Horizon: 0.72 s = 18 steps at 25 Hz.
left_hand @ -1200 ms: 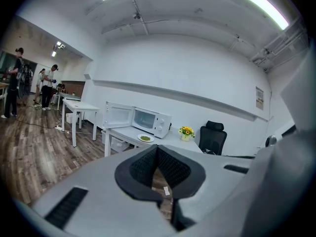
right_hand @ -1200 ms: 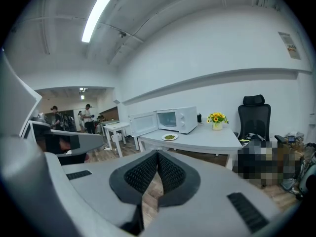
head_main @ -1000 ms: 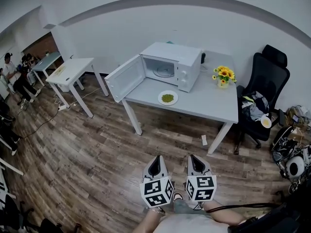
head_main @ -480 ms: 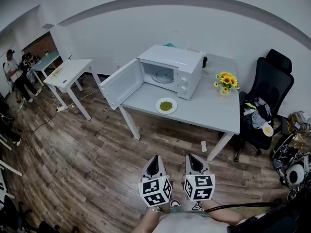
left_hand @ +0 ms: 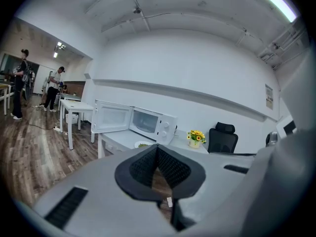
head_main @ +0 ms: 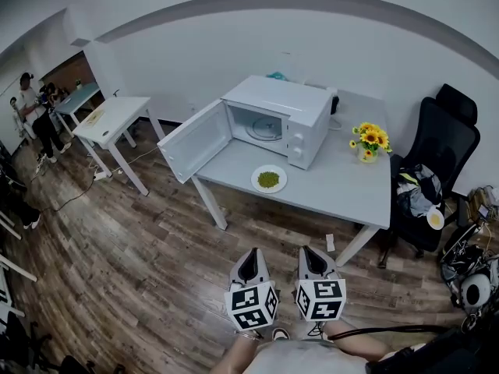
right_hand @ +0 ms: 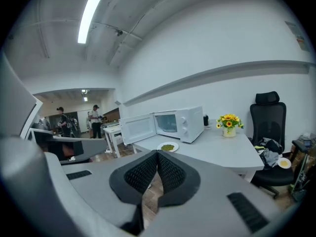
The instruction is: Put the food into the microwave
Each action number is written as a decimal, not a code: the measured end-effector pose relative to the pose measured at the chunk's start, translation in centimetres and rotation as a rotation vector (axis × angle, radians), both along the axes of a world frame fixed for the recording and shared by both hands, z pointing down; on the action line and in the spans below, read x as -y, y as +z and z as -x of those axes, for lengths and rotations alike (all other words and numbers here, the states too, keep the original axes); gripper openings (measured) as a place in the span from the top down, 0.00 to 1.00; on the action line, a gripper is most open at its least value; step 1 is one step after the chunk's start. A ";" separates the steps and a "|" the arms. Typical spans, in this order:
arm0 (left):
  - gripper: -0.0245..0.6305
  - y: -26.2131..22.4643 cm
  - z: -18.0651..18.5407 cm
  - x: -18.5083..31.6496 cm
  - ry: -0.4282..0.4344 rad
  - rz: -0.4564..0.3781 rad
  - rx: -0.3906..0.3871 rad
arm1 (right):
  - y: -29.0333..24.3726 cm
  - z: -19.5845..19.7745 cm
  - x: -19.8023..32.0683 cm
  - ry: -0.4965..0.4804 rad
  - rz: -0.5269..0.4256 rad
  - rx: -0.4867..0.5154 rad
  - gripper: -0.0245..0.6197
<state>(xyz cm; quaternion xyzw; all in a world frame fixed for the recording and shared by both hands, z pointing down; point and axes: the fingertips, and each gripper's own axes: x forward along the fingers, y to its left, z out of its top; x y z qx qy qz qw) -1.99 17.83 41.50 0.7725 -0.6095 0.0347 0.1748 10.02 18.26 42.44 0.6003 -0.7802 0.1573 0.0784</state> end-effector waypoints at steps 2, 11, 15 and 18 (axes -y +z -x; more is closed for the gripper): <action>0.96 0.1 -0.1 0.6 0.001 0.004 0.004 | 0.1 -0.2 0.6 0.000 0.004 0.003 0.94; 0.96 0.2 -0.4 2.3 -0.002 0.010 0.019 | 0.7 -0.8 2.4 0.000 0.018 0.009 0.94; 0.96 0.4 0.0 3.0 -0.010 0.013 0.021 | 0.9 -0.6 3.0 -0.006 0.020 0.009 0.94; 0.96 0.4 0.0 3.4 -0.008 0.017 0.023 | 1.0 -0.6 3.3 -0.007 0.029 0.007 0.94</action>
